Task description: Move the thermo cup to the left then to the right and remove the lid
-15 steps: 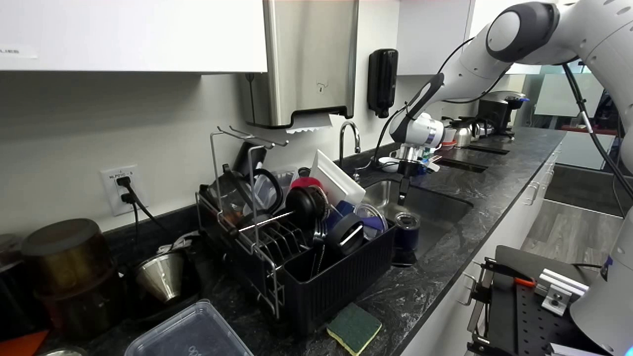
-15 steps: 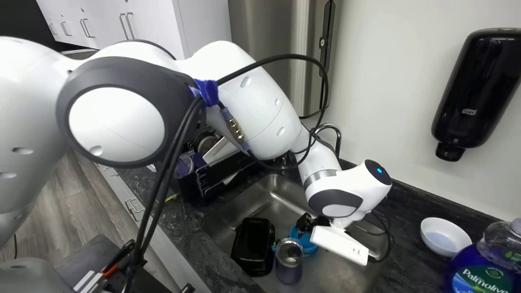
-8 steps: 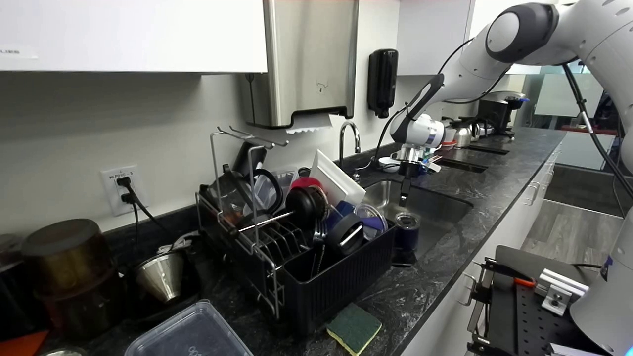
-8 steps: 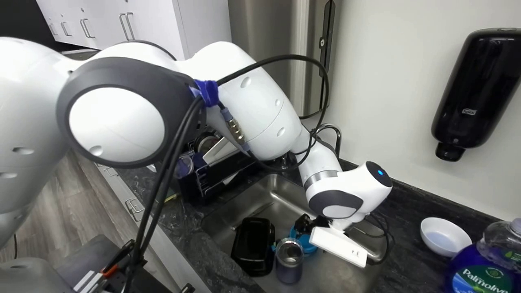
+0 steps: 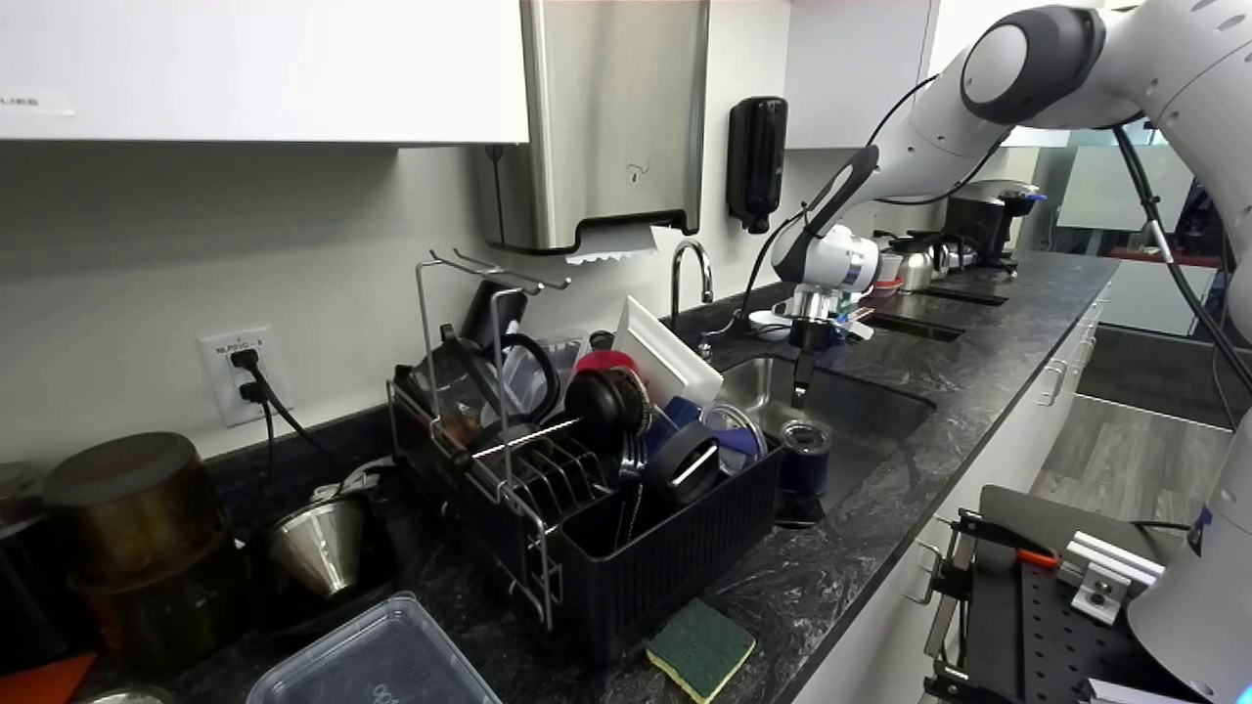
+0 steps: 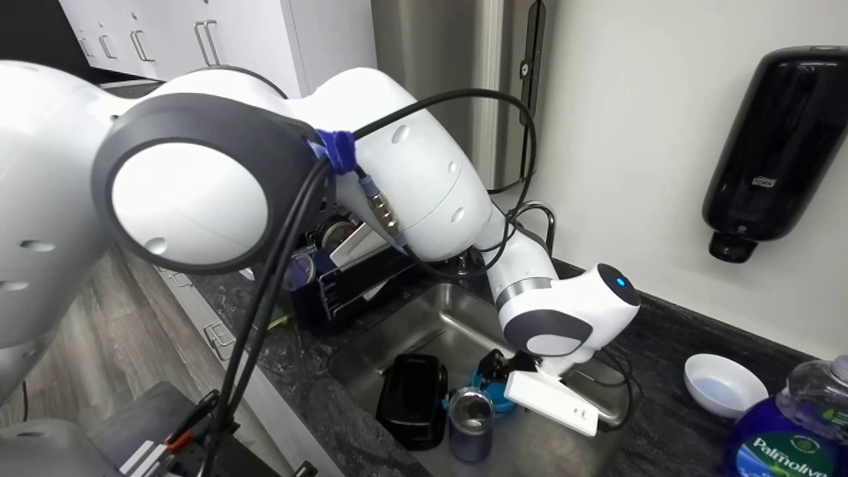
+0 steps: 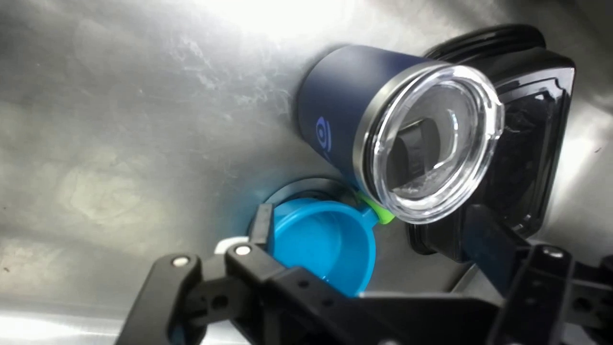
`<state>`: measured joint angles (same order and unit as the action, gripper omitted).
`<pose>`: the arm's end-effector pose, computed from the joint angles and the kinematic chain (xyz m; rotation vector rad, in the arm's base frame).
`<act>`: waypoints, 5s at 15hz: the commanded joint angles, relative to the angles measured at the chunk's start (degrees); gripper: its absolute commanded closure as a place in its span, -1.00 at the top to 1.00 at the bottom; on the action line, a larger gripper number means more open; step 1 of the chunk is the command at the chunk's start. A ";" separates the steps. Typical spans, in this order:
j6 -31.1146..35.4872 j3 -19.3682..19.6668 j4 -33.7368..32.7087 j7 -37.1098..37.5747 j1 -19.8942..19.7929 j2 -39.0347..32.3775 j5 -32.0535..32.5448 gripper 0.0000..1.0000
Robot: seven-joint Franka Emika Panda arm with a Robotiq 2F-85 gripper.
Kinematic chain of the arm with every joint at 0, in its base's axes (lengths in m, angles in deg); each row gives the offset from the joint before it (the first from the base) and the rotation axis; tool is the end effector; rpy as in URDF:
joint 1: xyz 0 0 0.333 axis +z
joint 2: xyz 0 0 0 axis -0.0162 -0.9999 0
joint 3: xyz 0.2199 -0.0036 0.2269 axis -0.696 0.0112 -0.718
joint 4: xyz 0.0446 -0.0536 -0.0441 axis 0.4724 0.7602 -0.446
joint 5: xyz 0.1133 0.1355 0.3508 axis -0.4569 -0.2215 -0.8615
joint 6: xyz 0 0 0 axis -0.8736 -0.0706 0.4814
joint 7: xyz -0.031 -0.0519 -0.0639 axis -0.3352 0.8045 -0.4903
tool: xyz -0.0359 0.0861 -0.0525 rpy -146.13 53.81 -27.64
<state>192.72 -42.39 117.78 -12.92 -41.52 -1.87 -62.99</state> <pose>0.4938 -0.4026 0.1108 -2.7400 -0.4067 -0.0263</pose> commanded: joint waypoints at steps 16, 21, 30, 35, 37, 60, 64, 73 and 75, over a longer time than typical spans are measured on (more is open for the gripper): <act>-21.61 2.20 -18.22 -10.13 2.30 -10.41 5.48 1.00; -24.05 2.72 -18.63 -10.70 2.69 -10.86 6.00 1.00; -24.33 3.04 -17.24 -10.48 3.83 -10.34 5.54 1.00; -23.88 3.13 -16.66 -10.25 4.28 -10.14 5.28 1.00; -23.84 3.12 -16.53 -10.15 4.37 -10.13 5.21 1.00; -20.81 3.16 -13.76 -9.34 4.17 -8.36 3.57 -0.96; -16.30 3.47 -9.72 -8.73 3.60 -5.23 1.41 -0.96; -10.18 4.11 -6.28 -1.39 4.06 -3.53 -2.36 -0.96; -8.19 4.17 -6.88 3.29 4.24 -4.22 -4.46 -0.96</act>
<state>180.24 -38.76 108.81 -14.79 -37.97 -7.13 -64.50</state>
